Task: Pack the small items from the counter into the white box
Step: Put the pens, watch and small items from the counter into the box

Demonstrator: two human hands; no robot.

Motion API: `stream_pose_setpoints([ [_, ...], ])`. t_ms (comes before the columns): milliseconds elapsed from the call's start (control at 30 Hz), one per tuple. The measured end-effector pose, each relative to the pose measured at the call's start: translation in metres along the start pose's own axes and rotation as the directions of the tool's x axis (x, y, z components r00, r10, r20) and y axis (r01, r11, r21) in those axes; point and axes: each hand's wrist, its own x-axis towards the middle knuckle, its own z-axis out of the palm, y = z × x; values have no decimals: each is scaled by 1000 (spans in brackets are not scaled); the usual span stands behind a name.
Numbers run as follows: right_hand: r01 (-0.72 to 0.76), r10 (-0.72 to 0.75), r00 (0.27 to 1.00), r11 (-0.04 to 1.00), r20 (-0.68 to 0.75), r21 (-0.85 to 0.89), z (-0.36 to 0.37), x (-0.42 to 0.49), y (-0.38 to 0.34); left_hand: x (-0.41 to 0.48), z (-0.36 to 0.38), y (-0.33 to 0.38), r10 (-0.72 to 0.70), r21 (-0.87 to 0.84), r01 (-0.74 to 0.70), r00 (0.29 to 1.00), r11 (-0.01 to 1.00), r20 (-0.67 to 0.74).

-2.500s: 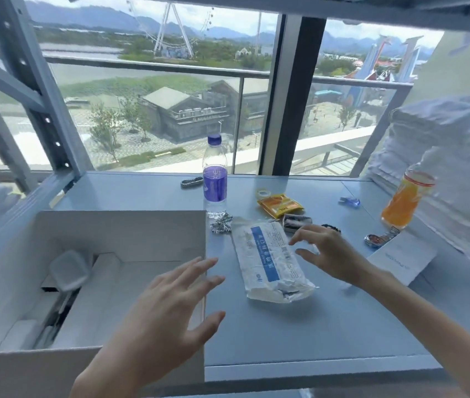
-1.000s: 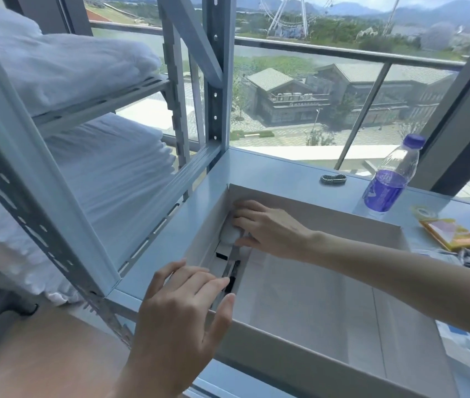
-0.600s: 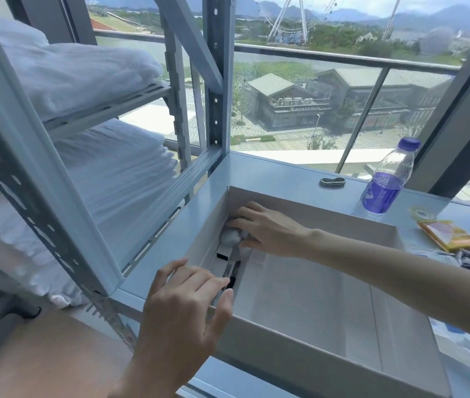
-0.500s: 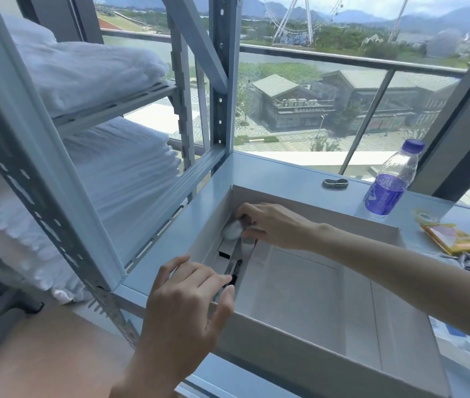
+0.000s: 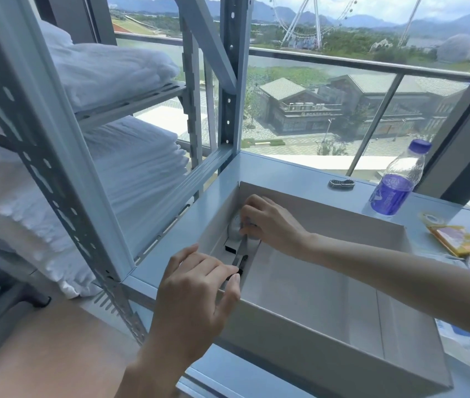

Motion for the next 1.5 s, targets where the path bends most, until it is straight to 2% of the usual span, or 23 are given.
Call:
stream_pose_setpoints([
  [200,-40,31,997,992,72,118,-11,-2,5,-1,0,-2,17,-8,-17,1000,1000,-4],
  [333,-23,20,994,999,103,28,-15,-4,6,-1,1,-3,28,-13,-28,1000,1000,-10],
  [433,-81,85,991,996,105,-36,-17,-5,6,0,2,-4,36,-20,-36,999,999,-14],
  [567,-177,197,961,977,192,-118,-21,-10,6,0,2,-5,47,-26,-48,998,999,-31],
  [667,-136,163,966,980,200,-144,-32,-16,2,0,2,-7,65,13,-65,998,998,-16],
  [767,-69,90,990,982,112,-177,-50,-20,3,2,6,-2,101,68,-101,995,993,2],
  [867,-69,58,996,978,-64,-196,-80,-26,12,9,13,19,151,56,-151,989,987,10],
  [933,-143,103,974,971,-199,-194,-103,-34,29,14,21,39,199,-1,-199,980,980,33],
  [1033,-334,296,908,939,-298,-85,-129,-42,76,22,34,72,250,-69,-245,965,967,84],
  [1067,-414,388,881,909,-270,-47,-133,-41,94,24,39,80,243,-77,-235,962,969,124],
  [1133,-560,557,829,822,-55,-102,-131,-35,131,31,36,97,190,-102,-168,943,980,272],
  [1200,-591,643,733,764,224,-259,-121,-23,155,38,34,105,124,-65,-109,937,992,326],
  [1267,-557,676,619,736,400,-385,-106,-11,172,38,34,103,98,-18,-96,953,995,286],
  [1333,-525,688,553,725,469,-445,-90,-3,193,34,33,103,85,-61,-69,946,996,313],
  [1500,-429,671,527,740,522,-518,-60,3,242,27,35,106,56,-25,-52,972,998,230],
])
